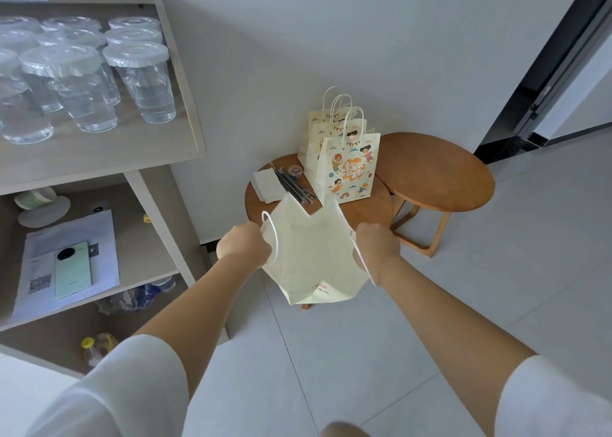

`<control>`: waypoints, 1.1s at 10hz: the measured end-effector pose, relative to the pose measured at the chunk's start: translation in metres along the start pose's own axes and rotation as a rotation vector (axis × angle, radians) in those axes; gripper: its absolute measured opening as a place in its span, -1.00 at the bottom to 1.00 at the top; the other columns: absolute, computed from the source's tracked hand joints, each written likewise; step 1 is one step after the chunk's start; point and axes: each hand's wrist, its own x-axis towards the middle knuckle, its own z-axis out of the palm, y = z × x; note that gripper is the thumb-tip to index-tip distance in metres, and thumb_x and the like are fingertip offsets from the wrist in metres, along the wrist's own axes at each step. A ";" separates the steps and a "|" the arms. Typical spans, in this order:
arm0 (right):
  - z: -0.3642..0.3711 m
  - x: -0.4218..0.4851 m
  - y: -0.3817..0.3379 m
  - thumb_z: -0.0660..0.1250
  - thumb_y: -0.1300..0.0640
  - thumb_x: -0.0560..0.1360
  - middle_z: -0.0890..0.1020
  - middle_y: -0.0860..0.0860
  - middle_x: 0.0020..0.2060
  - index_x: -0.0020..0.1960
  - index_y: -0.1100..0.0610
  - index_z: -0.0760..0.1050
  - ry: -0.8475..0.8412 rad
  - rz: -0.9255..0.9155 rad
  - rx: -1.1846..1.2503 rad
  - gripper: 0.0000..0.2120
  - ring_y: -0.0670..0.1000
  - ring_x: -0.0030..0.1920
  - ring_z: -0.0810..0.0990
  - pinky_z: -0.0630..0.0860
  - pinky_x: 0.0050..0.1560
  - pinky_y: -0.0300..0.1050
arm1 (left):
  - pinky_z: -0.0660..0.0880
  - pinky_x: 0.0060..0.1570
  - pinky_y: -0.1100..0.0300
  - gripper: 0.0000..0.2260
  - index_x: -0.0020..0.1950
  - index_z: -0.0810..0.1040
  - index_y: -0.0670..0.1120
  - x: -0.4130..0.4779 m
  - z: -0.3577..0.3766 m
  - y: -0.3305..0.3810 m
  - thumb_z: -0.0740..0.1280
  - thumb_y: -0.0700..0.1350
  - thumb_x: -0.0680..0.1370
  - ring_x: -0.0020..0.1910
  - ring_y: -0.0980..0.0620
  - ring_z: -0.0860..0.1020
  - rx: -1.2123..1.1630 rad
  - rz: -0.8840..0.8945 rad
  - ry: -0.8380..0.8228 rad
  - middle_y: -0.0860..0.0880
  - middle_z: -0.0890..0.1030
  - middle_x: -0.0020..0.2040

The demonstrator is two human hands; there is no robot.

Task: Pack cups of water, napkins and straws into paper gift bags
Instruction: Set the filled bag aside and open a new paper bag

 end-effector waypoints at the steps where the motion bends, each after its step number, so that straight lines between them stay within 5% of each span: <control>1: 0.009 0.023 -0.002 0.17 0.27 0.53 0.59 0.14 -0.13 -0.09 0.24 0.48 -0.106 0.086 0.295 -0.89 0.10 -0.15 0.60 0.44 -0.29 -0.20 | 0.40 -0.39 0.26 -0.84 -0.28 0.44 -0.18 0.015 0.011 0.007 0.20 -0.30 0.49 -0.42 0.00 0.46 -0.134 -0.023 -0.086 -0.05 0.47 -0.40; 2: 0.016 0.054 -0.001 0.15 0.30 0.51 0.53 0.11 -0.30 -0.26 0.24 0.42 -0.225 0.260 0.606 -0.82 0.03 -0.39 0.52 0.47 -0.45 -0.20 | 0.32 -0.45 0.28 -0.82 -0.35 0.38 -0.17 0.039 0.020 0.021 0.20 -0.31 0.46 -0.47 0.01 0.40 -0.191 -0.042 -0.174 -0.06 0.44 -0.42; 3: 0.017 0.091 0.001 0.12 0.32 0.51 0.52 0.12 -0.24 -0.13 0.27 0.41 -0.286 0.341 0.749 -0.89 0.10 -0.25 0.56 0.61 -0.26 -0.06 | 0.36 -0.40 0.25 -0.80 -0.34 0.39 -0.16 0.076 0.027 0.042 0.18 -0.25 0.50 -0.45 -0.03 0.44 -0.265 -0.045 -0.218 -0.08 0.48 -0.39; 4: 0.019 0.136 0.007 0.09 0.28 0.52 0.44 0.04 -0.28 -0.12 0.23 0.35 -0.317 0.308 0.642 -0.91 -0.02 -0.34 0.43 0.36 -0.43 -0.20 | 0.57 -0.16 0.11 -0.74 -0.34 0.39 -0.08 0.115 0.032 0.066 0.19 -0.09 0.56 -0.23 -0.12 0.57 -0.360 -0.079 -0.244 -0.09 0.54 -0.26; 6: 0.023 0.232 0.010 0.12 0.29 0.49 0.52 0.14 0.07 0.16 0.29 0.41 -0.393 0.267 0.691 -0.73 0.10 -0.14 0.54 0.62 -0.16 -0.04 | 0.56 0.06 -0.03 -0.70 -0.34 0.35 -0.03 0.187 0.034 0.106 0.18 -0.03 0.59 -0.02 -0.17 0.60 -0.368 -0.163 -0.272 -0.12 0.55 -0.14; 8: 0.036 0.291 0.014 0.10 0.27 0.54 0.45 0.15 0.25 0.32 0.26 0.33 -0.472 0.242 0.695 -0.64 0.02 -0.23 0.47 0.49 -0.39 -0.20 | 0.53 0.00 0.03 -0.69 -0.35 0.33 -0.04 0.233 0.042 0.125 0.13 -0.05 0.60 -0.13 -0.13 0.51 -0.319 -0.212 -0.287 -0.02 0.44 -0.32; 9: 0.044 0.300 0.016 0.11 0.22 0.55 0.47 0.13 0.13 0.28 0.23 0.35 -0.492 0.241 0.702 -0.68 0.00 -0.26 0.46 0.41 -0.48 -0.23 | 0.44 -0.10 0.08 -0.69 -0.35 0.31 -0.04 0.240 0.048 0.125 0.11 -0.06 0.61 -0.17 -0.10 0.46 -0.267 -0.222 -0.274 0.00 0.38 -0.34; 10: 0.044 0.300 0.016 0.10 0.10 0.54 0.38 0.02 -0.28 -0.12 0.13 0.35 -0.431 0.178 0.655 -0.87 -0.04 -0.38 0.36 0.26 -0.51 -0.23 | 0.39 -0.12 0.12 -0.68 -0.35 0.30 -0.03 0.239 0.048 0.122 0.11 -0.06 0.61 -0.31 -0.01 0.43 -0.242 -0.216 -0.236 0.02 0.37 -0.35; 11: 0.040 0.293 0.016 0.11 0.06 0.54 0.27 -0.03 -0.40 -0.30 0.11 0.22 -0.351 0.128 0.650 -0.73 -0.04 -0.40 0.31 0.22 -0.46 -0.21 | 0.37 -0.11 0.12 -0.68 -0.35 0.29 0.01 0.229 0.043 0.117 0.11 -0.05 0.62 -0.20 -0.04 0.43 -0.224 -0.193 -0.192 0.05 0.35 -0.34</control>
